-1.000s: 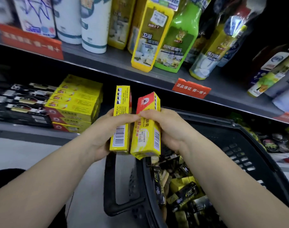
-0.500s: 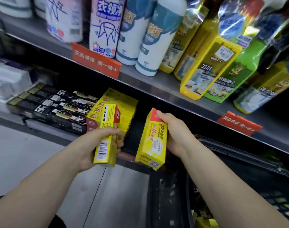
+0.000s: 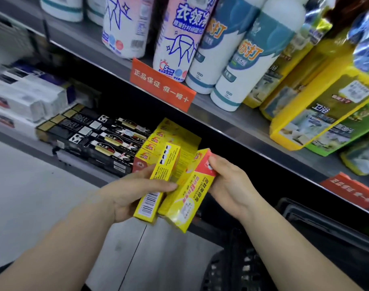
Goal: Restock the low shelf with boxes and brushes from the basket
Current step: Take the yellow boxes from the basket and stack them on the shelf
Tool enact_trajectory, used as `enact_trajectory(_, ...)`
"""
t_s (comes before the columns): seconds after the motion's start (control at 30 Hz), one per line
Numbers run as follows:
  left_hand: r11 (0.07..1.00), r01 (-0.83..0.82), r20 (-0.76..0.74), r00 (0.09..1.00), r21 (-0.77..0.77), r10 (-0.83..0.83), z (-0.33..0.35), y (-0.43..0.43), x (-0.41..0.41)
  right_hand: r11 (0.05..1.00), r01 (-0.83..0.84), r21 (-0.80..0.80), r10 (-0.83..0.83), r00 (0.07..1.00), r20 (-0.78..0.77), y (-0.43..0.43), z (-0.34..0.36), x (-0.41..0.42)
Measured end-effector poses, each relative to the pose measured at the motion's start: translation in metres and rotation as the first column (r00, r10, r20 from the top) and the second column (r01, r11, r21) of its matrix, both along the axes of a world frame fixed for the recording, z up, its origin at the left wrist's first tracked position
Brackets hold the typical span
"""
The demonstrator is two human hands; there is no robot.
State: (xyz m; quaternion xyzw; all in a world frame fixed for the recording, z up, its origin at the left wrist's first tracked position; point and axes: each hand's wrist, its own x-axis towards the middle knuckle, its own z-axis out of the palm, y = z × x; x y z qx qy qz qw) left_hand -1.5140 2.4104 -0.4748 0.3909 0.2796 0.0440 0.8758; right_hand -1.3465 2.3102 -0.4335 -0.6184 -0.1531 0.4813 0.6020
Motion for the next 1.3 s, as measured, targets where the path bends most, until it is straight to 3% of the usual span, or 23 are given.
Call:
enact_trajectory(0.1, 0.988, -0.025, 0.019, 0.999, -0.152, 0.028, 0.004, -0.020, 0.013, 0.989, 0.113, -0.093, -0.114, 0.994, -0.004, 0.016, -0.007, -0.010)
enact_trajectory(0.17, 0.981, -0.069, 0.032, 0.997, -0.181, 0.076, 0.002, -0.028, 0.019, 0.970, 0.130, -0.205, -0.115, 0.990, 0.082, 0.025, -0.009, -0.016)
enact_trajectory(0.3, 0.939, -0.301, 0.030, 0.950, -0.167, 0.310, -0.002, -0.020, 0.024, 0.918, -0.148, -0.369, 0.218, 0.963, 0.158, 0.026, -0.016, -0.023)
enact_trajectory(0.4, 0.919, -0.374, 0.031, 0.924, -0.127, 0.380, -0.006, -0.013, 0.023, 0.878, -0.358, -0.317, 0.427, 0.885, 0.185, 0.018, -0.016, -0.021)
enact_trajectory(0.5, 0.893, -0.428, -0.003, 0.902, -0.138, 0.432, -0.011, -0.011, 0.025, 0.868, -0.361, -0.340, 0.461, 0.840, 0.285, 0.020, -0.017, -0.012)
enact_trajectory(0.6, 0.761, -0.641, -0.170, 0.765, -0.099, 0.622, -0.022, 0.002, 0.021, 0.842, -0.280, -0.460, 0.479, 0.781, 0.401, 0.032, -0.016, -0.004)
enact_trajectory(0.7, 0.673, -0.738, -0.300, 0.654, -0.052, 0.694, -0.031, 0.013, 0.016, 0.845, -0.359, -0.396, 0.467, 0.856, 0.220, 0.045, -0.012, 0.001)
enact_trajectory(0.77, 0.655, -0.754, -0.322, 0.634, -0.052, 0.703, -0.033, 0.012, 0.017, 0.815, -0.412, -0.407, 0.511, 0.842, 0.172, 0.051, -0.010, 0.003)
enact_trajectory(0.87, 0.635, -0.769, -0.328, 0.619, -0.068, 0.714, -0.032, 0.011, 0.020, 0.762, -0.383, -0.522, 0.612, 0.689, 0.388, 0.059, -0.013, 0.006)
enact_trajectory(1.0, 0.602, -0.793, -0.324, 0.596, -0.095, 0.735, -0.032, 0.014, 0.023, 0.807, -0.198, -0.556, 0.581, 0.432, 0.690, 0.069, -0.025, 0.011)
enact_trajectory(1.1, 0.620, -0.773, -0.305, 0.628, -0.137, 0.716, -0.033, 0.015, 0.024, 0.818, -0.173, -0.549, 0.570, 0.369, 0.734, 0.069, -0.037, 0.013)
enact_trajectory(1.2, 0.645, -0.751, -0.326, 0.651, -0.142, 0.686, -0.031, 0.013, 0.026, 0.781, -0.154, -0.605, 0.623, 0.242, 0.743, 0.068, -0.044, 0.012)
enact_trajectory(1.3, 0.645, -0.753, -0.337, 0.646, -0.133, 0.685, -0.030, 0.011, 0.029, 0.802, -0.159, -0.575, 0.597, 0.221, 0.771, 0.070, -0.047, 0.012)
